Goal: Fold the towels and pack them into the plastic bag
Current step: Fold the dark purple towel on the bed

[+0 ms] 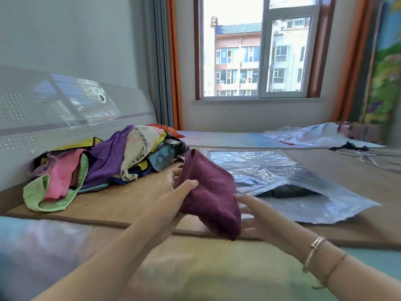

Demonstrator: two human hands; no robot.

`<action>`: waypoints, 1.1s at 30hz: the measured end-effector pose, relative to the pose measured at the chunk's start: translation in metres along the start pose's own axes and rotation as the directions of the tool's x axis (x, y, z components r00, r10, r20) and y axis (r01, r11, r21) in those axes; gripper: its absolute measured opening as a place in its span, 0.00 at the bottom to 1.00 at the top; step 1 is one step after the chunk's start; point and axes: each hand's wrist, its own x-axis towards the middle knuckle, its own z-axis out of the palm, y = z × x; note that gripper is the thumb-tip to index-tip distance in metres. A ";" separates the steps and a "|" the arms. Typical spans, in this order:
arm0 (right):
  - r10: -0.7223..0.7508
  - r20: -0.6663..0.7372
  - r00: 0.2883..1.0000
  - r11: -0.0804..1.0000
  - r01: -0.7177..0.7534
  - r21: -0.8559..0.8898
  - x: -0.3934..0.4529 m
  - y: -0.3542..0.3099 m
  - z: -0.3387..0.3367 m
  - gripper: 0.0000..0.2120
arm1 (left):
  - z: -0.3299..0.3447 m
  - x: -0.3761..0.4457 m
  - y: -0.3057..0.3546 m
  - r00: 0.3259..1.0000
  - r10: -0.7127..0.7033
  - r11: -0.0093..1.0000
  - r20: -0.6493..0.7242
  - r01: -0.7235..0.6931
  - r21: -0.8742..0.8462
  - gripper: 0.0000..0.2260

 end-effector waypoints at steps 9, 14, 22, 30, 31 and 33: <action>0.043 -0.192 0.980 0.998 -0.035 0.042 -0.042 -0.013 -0.106 0.09 | 0.069 0.020 -0.069 0.980 0.147 0.700 0.130 -0.196 0.687 0.09; -0.319 -0.208 0.925 0.774 0.128 -0.621 -0.039 -0.030 -0.135 0.11 | 0.064 0.065 -0.090 0.900 0.231 -0.116 0.370 -0.352 0.929 0.17; -0.629 0.284 0.723 -0.243 0.164 -0.956 -0.003 -0.010 -0.104 0.17 | 0.070 0.111 -0.093 0.871 0.416 0.054 0.262 -0.311 0.949 0.06; -0.646 0.085 0.759 -0.302 -0.151 -0.941 0.064 -0.012 -0.057 0.17 | 0.067 0.119 -0.079 0.805 0.535 0.138 0.258 -0.384 0.913 0.07; -0.627 0.035 0.778 -0.284 -0.186 -0.941 0.072 -0.017 -0.053 0.15 | 0.065 0.120 -0.079 0.805 0.536 0.140 0.256 -0.384 0.913 0.07; -0.570 -0.123 0.812 -0.155 -0.254 -0.955 0.094 -0.020 -0.057 0.12 | 0.059 0.120 -0.081 0.806 0.535 0.147 0.253 -0.384 0.912 0.07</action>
